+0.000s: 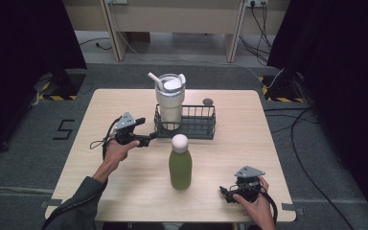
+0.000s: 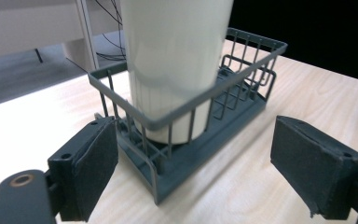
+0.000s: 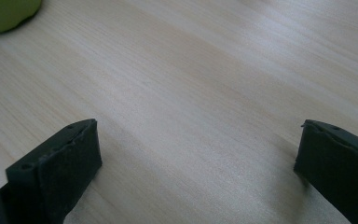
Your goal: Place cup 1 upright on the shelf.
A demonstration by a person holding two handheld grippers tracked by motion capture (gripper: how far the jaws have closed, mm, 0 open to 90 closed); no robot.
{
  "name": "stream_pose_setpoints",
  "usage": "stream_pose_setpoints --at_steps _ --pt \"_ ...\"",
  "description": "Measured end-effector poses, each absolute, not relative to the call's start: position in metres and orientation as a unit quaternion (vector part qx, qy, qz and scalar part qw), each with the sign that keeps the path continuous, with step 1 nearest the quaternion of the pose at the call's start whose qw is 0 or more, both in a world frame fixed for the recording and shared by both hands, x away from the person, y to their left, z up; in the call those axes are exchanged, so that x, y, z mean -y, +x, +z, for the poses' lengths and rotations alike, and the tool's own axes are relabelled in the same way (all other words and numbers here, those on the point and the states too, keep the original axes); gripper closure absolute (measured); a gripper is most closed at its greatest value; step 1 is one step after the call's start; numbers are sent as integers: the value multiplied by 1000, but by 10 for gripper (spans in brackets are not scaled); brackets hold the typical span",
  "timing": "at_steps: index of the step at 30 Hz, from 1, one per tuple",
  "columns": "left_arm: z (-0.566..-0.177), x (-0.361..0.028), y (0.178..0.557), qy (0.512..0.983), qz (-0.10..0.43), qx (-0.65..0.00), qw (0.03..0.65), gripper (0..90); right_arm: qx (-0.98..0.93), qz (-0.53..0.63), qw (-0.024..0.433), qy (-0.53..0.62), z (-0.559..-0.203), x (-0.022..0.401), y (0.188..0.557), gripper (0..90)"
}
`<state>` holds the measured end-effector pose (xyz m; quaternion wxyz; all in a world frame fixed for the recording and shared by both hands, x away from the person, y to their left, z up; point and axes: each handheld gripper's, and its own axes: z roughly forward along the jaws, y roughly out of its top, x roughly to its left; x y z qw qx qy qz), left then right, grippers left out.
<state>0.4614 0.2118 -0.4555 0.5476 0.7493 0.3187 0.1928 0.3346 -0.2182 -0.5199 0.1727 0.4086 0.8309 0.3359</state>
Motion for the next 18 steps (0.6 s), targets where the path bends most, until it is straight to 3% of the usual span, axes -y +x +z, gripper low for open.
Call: stream_pose_setpoints --at_steps 18 --pt "-472 -229 420 769 195 -319 519 147 -830 337 172 410 -520 218 335 3"
